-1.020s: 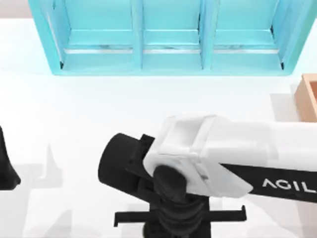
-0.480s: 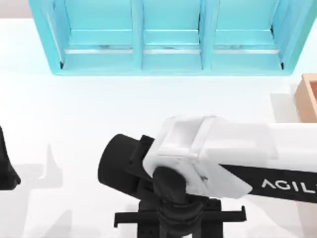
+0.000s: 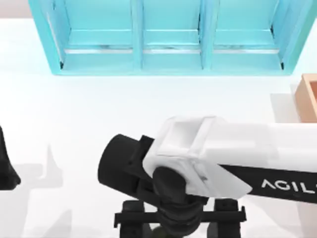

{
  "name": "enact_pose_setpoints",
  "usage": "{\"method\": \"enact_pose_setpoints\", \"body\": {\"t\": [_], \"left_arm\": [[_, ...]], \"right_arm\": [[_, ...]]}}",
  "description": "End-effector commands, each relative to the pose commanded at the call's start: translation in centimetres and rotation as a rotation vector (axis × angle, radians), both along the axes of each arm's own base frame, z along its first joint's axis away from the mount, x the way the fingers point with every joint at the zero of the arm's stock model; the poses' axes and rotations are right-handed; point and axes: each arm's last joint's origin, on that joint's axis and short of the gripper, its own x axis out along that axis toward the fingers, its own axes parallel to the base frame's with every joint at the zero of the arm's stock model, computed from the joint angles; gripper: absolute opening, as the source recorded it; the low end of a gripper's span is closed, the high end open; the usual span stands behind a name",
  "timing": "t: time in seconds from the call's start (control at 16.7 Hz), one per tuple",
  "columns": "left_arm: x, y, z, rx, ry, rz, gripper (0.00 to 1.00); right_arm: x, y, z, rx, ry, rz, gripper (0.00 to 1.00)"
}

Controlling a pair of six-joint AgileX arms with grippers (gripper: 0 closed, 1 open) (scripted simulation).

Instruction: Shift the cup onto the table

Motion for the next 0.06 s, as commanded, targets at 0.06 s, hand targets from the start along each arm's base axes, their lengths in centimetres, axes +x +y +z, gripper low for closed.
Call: {"method": "enact_pose_setpoints", "body": {"t": [0.06], "left_arm": [[0.0,0.0,0.0,0.0,0.0,0.0,1.0]], "right_arm": [[0.0,0.0,0.0,0.0,0.0,0.0,1.0]]}}
